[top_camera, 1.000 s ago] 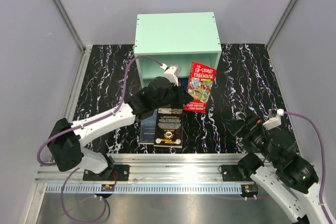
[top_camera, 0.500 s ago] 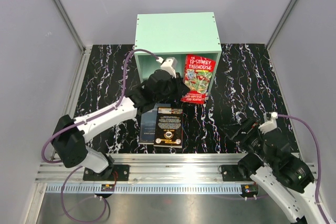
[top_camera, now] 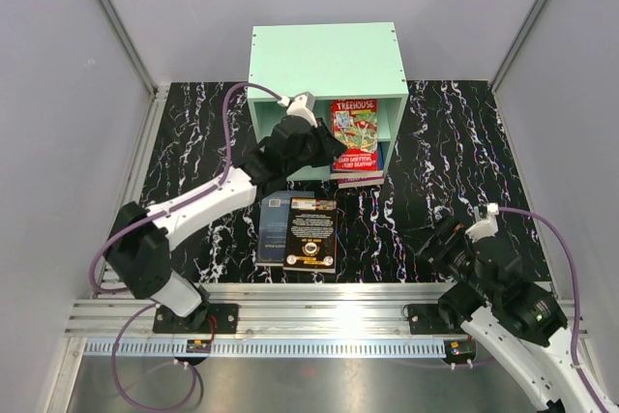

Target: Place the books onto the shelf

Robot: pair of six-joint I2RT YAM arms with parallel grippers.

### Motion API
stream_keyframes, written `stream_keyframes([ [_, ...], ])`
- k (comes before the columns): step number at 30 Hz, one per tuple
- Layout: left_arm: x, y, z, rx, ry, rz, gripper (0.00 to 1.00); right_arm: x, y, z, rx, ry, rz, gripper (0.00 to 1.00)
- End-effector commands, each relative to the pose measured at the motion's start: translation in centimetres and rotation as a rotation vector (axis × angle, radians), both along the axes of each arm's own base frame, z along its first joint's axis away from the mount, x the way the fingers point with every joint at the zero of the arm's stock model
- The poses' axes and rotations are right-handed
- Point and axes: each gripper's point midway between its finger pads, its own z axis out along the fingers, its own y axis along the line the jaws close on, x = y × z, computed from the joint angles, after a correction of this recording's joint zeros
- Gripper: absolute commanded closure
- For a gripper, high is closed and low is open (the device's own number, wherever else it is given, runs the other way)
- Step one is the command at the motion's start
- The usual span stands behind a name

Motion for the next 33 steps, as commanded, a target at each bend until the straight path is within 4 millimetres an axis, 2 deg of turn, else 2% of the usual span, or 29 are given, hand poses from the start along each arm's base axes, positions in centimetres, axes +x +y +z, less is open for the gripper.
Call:
stream_keyframes([
  [1, 3.7, -1.0, 3.7, -0.106, -0.076, 0.064, 1.0, 0.4, 0.7, 0.7, 0.03, -0.019, 0.013, 0.0],
  [3, 4.8, -1.1, 3.9, -0.113, -0.056, 0.094, 0.94, 0.4, 0.8, 0.7, 0.03, -0.019, 0.016, 0.0],
  [4, 5.1, -1.3, 3.0, -0.103, -0.035, 0.104, 0.88, 0.4, 0.8, 0.6, 0.03, -0.017, 0.016, 0.0],
  [7, 5.9, -1.1, 2.3, -0.124, -0.008, 0.156, 0.74, 0.4, 0.8, 0.5, 0.026, -0.014, 0.015, 0.0],
  [9, 6.2, -0.9, 1.8, -0.143, 0.011, 0.195, 0.7, 0.4, 0.8, 0.5, 0.028, -0.013, 0.014, 0.0],
  [11, 6.3, -0.4, 1.7, -0.137, 0.019, 0.225, 0.51, 0.4, 0.7, 0.3, 0.025, -0.008, 0.015, 0.0],
  [12, 6.5, -0.1, 1.5, -0.136, 0.023, 0.244, 0.28, 0.3, 0.8, 0.4, 0.027, -0.008, 0.02, 0.0],
  [14, 6.7, 0.1, 1.4, -0.131, 0.025, 0.257, 0.01, 0.3, 0.8, 0.3, 0.026, -0.007, 0.02, 0.0],
  [15, 6.7, 0.3, 0.9, -0.111, 0.037, 0.265, 0.01, 0.3, 0.8, 0.4, 0.027, -0.008, 0.018, 0.0],
  [22, 6.8, 0.7, 0.5, -0.066, 0.05, 0.265, 0.01, 1.5, 2.0, -0.2, 0.031, -0.007, 0.034, 0.0],
  [26, 6.1, 1.9, 0.1, -0.017, 0.069, 0.274, 0.01, 2.7, 3.2, -0.1, 0.032, -0.014, 0.051, 0.0],
  [28, 5.5, 2.9, 0.9, -0.021, 0.054, 0.285, 0.01, 3.4, 3.8, 0.3, 0.031, -0.022, 0.057, 0.0],
  [29, 5.0, 3.5, 0.1, 0.003, 0.058, 0.292, 0.01, 3.7, 3.9, 0.4, 0.024, -0.025, 0.058, 0.01],
  [30, 4.6, 4.1, 1.3, -0.008, 0.036, 0.296, 0.01, 3.8, 4.1, 0.5, 0.023, -0.029, 0.064, 0.01],
  [33, 3.1, 5.8, 2.5, 0.023, -0.006, 0.3, 0.01, 4.3, 4.6, 0.6, 0.018, -0.03, 0.072, 0.01],
])
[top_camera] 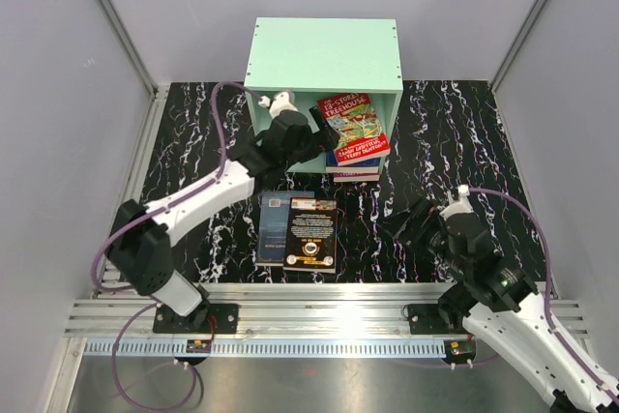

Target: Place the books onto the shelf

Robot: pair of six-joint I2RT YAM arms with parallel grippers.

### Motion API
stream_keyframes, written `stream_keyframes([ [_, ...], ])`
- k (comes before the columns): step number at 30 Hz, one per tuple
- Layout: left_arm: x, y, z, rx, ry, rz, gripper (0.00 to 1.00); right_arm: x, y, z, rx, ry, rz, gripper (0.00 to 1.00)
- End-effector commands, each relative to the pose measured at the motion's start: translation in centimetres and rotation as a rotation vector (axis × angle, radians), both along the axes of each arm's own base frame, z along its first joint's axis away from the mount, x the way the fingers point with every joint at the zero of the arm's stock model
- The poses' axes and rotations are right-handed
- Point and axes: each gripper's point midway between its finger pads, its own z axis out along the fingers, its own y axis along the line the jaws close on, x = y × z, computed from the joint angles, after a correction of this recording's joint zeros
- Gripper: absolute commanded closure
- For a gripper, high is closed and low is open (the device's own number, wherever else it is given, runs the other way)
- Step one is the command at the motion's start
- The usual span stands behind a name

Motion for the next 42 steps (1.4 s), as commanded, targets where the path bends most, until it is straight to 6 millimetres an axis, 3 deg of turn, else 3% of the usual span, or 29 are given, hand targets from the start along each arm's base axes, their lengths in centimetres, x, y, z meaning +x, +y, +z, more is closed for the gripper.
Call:
stream_keyframes([
  [1, -1.3, 2.8, 4.9, 0.009, -0.127, 0.031, 0.01, 1.0, 1.2, 2.5, 0.045, -0.091, 0.034, 0.02],
  [3, -2.7, 4.0, 6.0, 0.046, -0.166, 0.019, 0.01, 1.0, 1.3, 2.3, 0.045, -0.085, 0.037, 0.02],
  [5, -4.6, 4.9, 5.1, 0.127, -0.161, -0.005, 0.01, 0.8, 1.4, 2.0, 0.05, -0.076, 0.042, 0.02],
  [8, -8.1, 6.8, 1.4, 0.191, -0.105, -0.058, 0.01, 0.5, 1.5, 0.9, 0.056, -0.051, 0.05, 0.03],
  [9, -9.2, 7.4, 1.4, 0.17, -0.109, -0.072, 0.01, 0.4, 2.0, 0.9, 0.076, -0.053, 0.07, 0.03],
  [10, -10.5, 8.2, -2.3, 0.2, -0.055, -0.098, 0.01, 0.4, 2.2, -0.8, 0.08, -0.019, 0.071, 0.03],
  [13, -13.6, 7.9, -5.3, 0.139, -0.018, -0.193, 0.01, 0.4, 3.8, -3.8, 0.142, 0.038, 0.1, 0.03],
  [14, -15.2, 8.5, -8.7, 0.153, 0.048, -0.215, 0.01, 0.4, 4.2, -4.6, 0.157, 0.057, 0.112, 0.03],
  [16, -16.3, 8.5, -10.1, 0.126, 0.067, -0.237, 0.01, 0.8, 4.8, -6.5, 0.177, 0.085, 0.11, 0.03],
  [17, -17.3, 9.1, -11.9, 0.133, 0.104, -0.242, 0.01, 0.9, 5.0, -7.1, 0.174, 0.095, 0.11, 0.03],
  [19, -17.9, 9.2, -13.1, 0.126, 0.118, -0.248, 0.01, 1.4, 5.2, -8.4, 0.152, 0.112, 0.106, 0.02],
  [21, -18.7, 9.6, -14.7, 0.121, 0.15, -0.254, 0.01, 2.4, 5.7, -8.0, 0.16, 0.075, 0.107, 0.02],
  [27, -19.6, 8.3, -17.1, 0.08, 0.197, -0.304, 0.01, 3.7, 6.9, -10.1, 0.112, 0.117, 0.115, 0.02],
  [33, -20.0, 6.4, -18.1, 0.076, 0.221, -0.342, 0.01, 4.0, 7.5, -13.1, 0.077, 0.176, 0.11, 0.02],
  [36, -20.2, 5.3, -18.1, 0.073, 0.223, -0.359, 0.01, 4.4, 8.4, -13.2, 0.079, 0.174, 0.126, 0.02],
  [42, -21.0, 3.5, -18.7, 0.085, 0.244, -0.394, 0.01, 4.3, 10.1, -15.4, 0.06, 0.218, 0.158, 0.02],
])
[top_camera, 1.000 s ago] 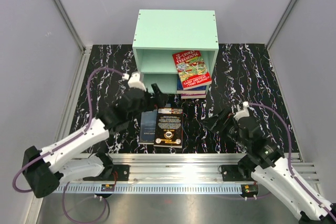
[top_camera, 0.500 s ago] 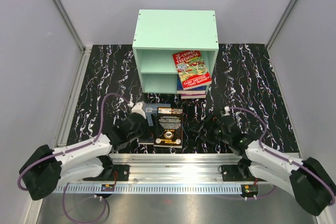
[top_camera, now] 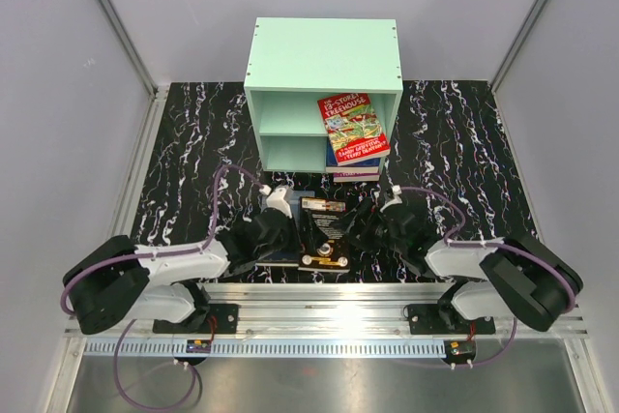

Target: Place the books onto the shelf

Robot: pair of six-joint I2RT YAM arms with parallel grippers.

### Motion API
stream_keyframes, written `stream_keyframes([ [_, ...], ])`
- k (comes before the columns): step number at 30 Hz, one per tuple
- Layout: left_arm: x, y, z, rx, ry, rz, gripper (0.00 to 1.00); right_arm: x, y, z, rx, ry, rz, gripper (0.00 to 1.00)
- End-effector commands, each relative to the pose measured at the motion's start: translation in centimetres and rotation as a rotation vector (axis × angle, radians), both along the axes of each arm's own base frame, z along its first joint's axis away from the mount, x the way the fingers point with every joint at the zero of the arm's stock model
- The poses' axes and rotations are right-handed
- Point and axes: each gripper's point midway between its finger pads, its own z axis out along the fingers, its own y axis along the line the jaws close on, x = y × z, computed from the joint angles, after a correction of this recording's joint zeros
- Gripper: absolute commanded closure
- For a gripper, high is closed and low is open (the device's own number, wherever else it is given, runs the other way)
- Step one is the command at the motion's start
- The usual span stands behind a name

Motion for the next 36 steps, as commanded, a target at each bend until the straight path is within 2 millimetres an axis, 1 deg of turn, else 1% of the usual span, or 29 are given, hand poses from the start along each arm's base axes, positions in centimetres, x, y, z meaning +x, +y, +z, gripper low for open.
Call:
stream_keyframes([
  [1, -2.3, -0.1, -2.7, 0.063, 0.11, -0.044, 0.01, -0.9, 0.3, -2.4, -0.045, 0.048, 0.017, 0.03],
  [4, -2.5, -0.3, -3.1, 0.072, 0.12, -0.047, 0.01, -1.3, 0.6, -3.3, -0.047, 0.066, 0.025, 0.03],
  [7, -2.6, -0.7, -3.1, 0.043, 0.127, -0.051, 0.01, -1.9, 0.7, -3.9, -0.048, 0.079, 0.035, 0.06],
  [9, -2.7, -1.4, -2.3, -0.007, 0.121, -0.065, 0.01, -2.3, 0.7, -4.2, -0.05, 0.086, 0.041, 0.12],
  [11, -2.9, -1.6, -1.9, -0.038, 0.126, -0.061, 0.07, -2.5, 0.5, -4.5, -0.053, 0.091, 0.04, 0.16],
  [12, -3.0, -1.7, -1.5, -0.05, 0.122, -0.064, 0.19, -2.7, 0.3, -4.7, -0.058, 0.096, 0.04, 0.22],
  [14, -3.0, -1.9, -0.6, -0.073, 0.108, -0.059, 0.45, -2.8, 0.1, -4.7, -0.059, 0.095, 0.033, 0.28],
  [15, -3.3, -1.7, -0.7, -0.062, 0.114, -0.057, 0.57, -3.0, -0.1, -4.7, -0.058, 0.095, 0.035, 0.3],
  [16, -3.3, -1.6, -0.7, -0.054, 0.114, -0.048, 0.78, -3.1, -0.2, -4.7, -0.059, 0.097, 0.033, 0.33],
  [17, -2.8, -1.6, 0.0, -0.055, 0.093, -0.029, 0.88, -3.1, -0.2, -4.7, -0.059, 0.097, 0.032, 0.34],
  [18, -3.1, -1.0, -0.5, -0.016, 0.104, -0.023, 1.0, -3.2, -0.4, -4.6, -0.059, 0.095, 0.031, 0.35],
  [19, -2.7, -1.0, 0.1, -0.009, 0.083, -0.009, 1.0, -3.3, -0.4, -4.4, -0.057, 0.092, 0.032, 0.35],
  [20, -2.8, -0.7, 0.0, 0.014, 0.086, -0.009, 1.0, -3.6, -0.6, -4.6, -0.064, 0.103, 0.033, 0.35],
  [21, -2.9, -0.7, 0.2, 0.023, 0.079, -0.013, 1.0, -3.5, -0.5, -3.8, -0.048, 0.09, 0.032, 0.36],
  [22, -2.6, -0.7, 0.9, 0.022, 0.057, -0.014, 1.0, -3.6, -0.6, -3.5, -0.042, 0.086, 0.035, 0.36],
  [23, -2.5, -0.9, 1.8, 0.025, 0.047, -0.017, 1.0, -4.2, -1.1, -4.0, -0.065, 0.111, 0.034, 0.36],
  [24, -2.4, -1.0, 2.6, 0.028, 0.021, -0.033, 1.0, -4.0, -1.0, -2.3, -0.033, 0.075, 0.032, 0.36],
  [25, -2.1, -1.1, 3.9, 0.015, -0.006, -0.032, 1.0, -4.1, -1.3, -1.8, -0.033, 0.064, 0.024, 0.35],
  [26, -2.0, -1.1, 4.7, 0.014, -0.019, -0.037, 1.0, -4.8, -2.2, -2.3, -0.076, 0.099, 0.017, 0.34],
  [27, -1.6, -1.7, 6.7, -0.015, -0.052, -0.044, 1.0, -4.5, -2.3, 0.2, -0.035, 0.031, 0.015, 0.33],
  [28, -1.4, -1.9, 8.6, -0.036, -0.1, -0.067, 1.0, -4.4, -2.9, 1.0, -0.045, 0.008, -0.006, 0.32],
  [29, -1.3, -2.1, 9.8, -0.049, -0.123, -0.08, 1.0, -5.0, -4.0, 2.7, -0.048, -0.014, -0.019, 0.29],
  [30, -0.9, -2.8, 12.6, -0.093, -0.167, -0.087, 1.0, -5.1, -4.6, 3.7, -0.056, -0.044, -0.028, 0.27],
  [31, -1.0, -3.1, 13.8, -0.103, -0.195, -0.12, 1.0, -5.0, -5.6, 4.6, -0.065, -0.074, -0.061, 0.25],
  [32, -0.9, -3.3, 14.9, -0.11, -0.21, -0.138, 1.0, -5.8, -6.7, 4.7, -0.102, -0.059, -0.071, 0.23],
  [33, -0.7, -4.1, 17.8, -0.144, -0.26, -0.17, 1.0, -5.9, -7.4, 7.1, -0.044, -0.13, -0.096, 0.2],
  [34, -1.0, -4.9, 18.3, -0.148, -0.259, -0.221, 1.0, -6.1, -8.3, 7.7, -0.047, -0.148, -0.122, 0.19],
  [35, -1.2, -5.3, 19.4, -0.155, -0.27, -0.249, 1.0, -6.8, -9.3, 8.6, -0.036, -0.164, -0.135, 0.18],
  [36, -1.4, -5.8, 20.1, -0.159, -0.285, -0.292, 1.0, -7.1, -9.8, 8.9, -0.036, -0.168, -0.144, 0.17],
])
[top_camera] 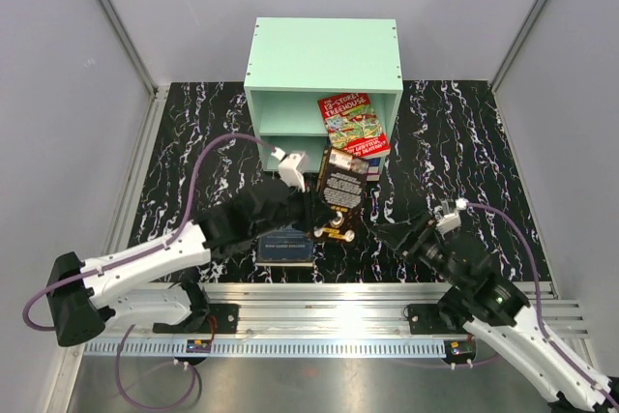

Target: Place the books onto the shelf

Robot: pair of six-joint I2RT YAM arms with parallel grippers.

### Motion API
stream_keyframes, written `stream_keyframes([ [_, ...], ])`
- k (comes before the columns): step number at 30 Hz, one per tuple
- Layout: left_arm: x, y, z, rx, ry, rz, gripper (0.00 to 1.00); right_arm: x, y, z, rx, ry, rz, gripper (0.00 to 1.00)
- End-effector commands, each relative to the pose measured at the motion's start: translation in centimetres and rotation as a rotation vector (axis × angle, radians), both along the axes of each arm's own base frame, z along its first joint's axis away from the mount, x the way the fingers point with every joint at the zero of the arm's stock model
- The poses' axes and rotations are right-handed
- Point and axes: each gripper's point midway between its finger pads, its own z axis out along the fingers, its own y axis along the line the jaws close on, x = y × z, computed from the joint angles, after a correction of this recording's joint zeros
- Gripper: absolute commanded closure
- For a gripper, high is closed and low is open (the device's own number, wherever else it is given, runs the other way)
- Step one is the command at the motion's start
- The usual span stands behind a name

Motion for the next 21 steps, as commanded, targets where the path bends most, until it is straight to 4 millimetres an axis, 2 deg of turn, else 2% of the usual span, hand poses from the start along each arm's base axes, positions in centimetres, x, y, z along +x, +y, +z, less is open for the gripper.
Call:
stream_keyframes([
  [1, -0.3, -3.1, 7.6, -0.114, -0.149, -0.169, 1.0, -1.7, -4.2, -3.3, -0.173, 0.099, -0.091, 0.18],
  [7, 1.5, -4.3, 10.2, -0.164, -0.173, -0.156, 1.0, -3.1, -5.5, -3.2, -0.177, 0.121, -0.097, 0.18],
  [8, 2.2, -4.2, 11.0, -0.174, -0.181, -0.133, 1.0, -3.2, -5.6, -2.9, -0.176, 0.118, -0.098, 0.18],
  [12, 5.0, -3.7, 11.4, -0.202, -0.15, -0.038, 1.0, -3.1, -5.8, -2.1, -0.172, 0.1, -0.106, 0.18],
  [17, 8.1, -3.3, 11.9, -0.29, -0.134, 0.042, 1.0, -2.8, -5.1, -1.2, -0.154, 0.078, -0.086, 0.19],
  [18, 8.6, -3.3, 11.3, -0.306, -0.11, 0.059, 1.0, -2.8, -4.8, -1.0, -0.146, 0.073, -0.073, 0.19],
  [19, 8.8, -3.6, 12.1, -0.351, -0.12, 0.052, 1.0, -2.5, -4.3, -0.4, -0.12, 0.045, -0.065, 0.19],
  [21, 9.4, -3.7, 11.7, -0.393, -0.085, 0.061, 1.0, -2.2, -3.6, 0.0, -0.109, 0.029, -0.047, 0.19],
])
